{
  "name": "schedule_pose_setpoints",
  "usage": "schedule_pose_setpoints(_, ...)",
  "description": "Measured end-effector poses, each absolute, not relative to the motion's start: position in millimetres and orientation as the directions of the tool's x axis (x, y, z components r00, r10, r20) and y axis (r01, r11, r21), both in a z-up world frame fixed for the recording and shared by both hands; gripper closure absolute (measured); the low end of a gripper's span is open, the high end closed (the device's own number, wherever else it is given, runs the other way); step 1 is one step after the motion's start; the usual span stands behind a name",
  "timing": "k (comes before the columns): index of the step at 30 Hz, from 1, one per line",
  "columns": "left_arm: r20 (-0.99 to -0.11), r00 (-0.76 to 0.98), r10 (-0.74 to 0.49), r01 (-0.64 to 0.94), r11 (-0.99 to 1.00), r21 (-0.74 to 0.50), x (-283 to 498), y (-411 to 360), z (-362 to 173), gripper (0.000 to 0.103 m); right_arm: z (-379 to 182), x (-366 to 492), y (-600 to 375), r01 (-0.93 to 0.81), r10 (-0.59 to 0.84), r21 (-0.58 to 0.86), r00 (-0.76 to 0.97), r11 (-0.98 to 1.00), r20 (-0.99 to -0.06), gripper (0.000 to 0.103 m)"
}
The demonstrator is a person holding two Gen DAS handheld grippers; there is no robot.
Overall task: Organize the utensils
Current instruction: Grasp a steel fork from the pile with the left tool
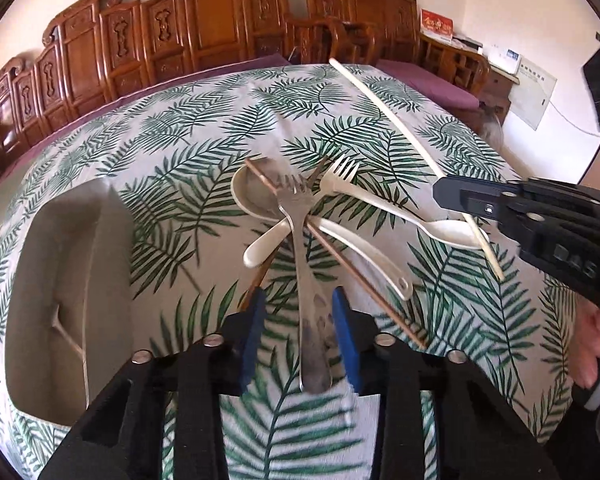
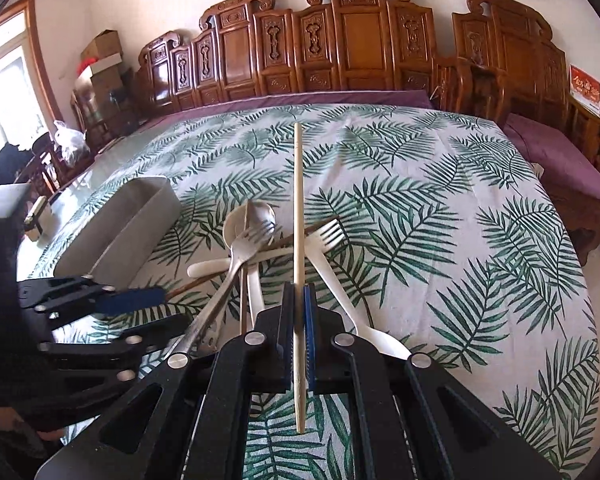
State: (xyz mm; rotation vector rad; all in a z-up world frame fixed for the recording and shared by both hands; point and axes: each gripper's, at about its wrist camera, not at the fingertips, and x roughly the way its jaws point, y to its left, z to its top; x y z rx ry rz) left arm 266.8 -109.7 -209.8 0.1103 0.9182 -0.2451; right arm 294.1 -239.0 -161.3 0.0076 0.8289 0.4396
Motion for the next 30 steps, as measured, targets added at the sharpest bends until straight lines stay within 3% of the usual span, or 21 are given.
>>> schedule_pose_setpoints(10, -0.835, 0.540, -0.110, 0.219, 0.976, 0.013, 295, -119, -229, 0.090, -160, 298, -243, -0.359, 0.385, 0.196, 0.592, 0.912, -0.708, 0.097)
schedule_pose_setpoints(30, -0.826, 0.549, -0.129, 0.210, 0.978, -0.013, 286, -113, -220, 0.097, -162, 296, -234, -0.379, 0.380, 0.172, 0.586, 0.909, -0.716, 0.097)
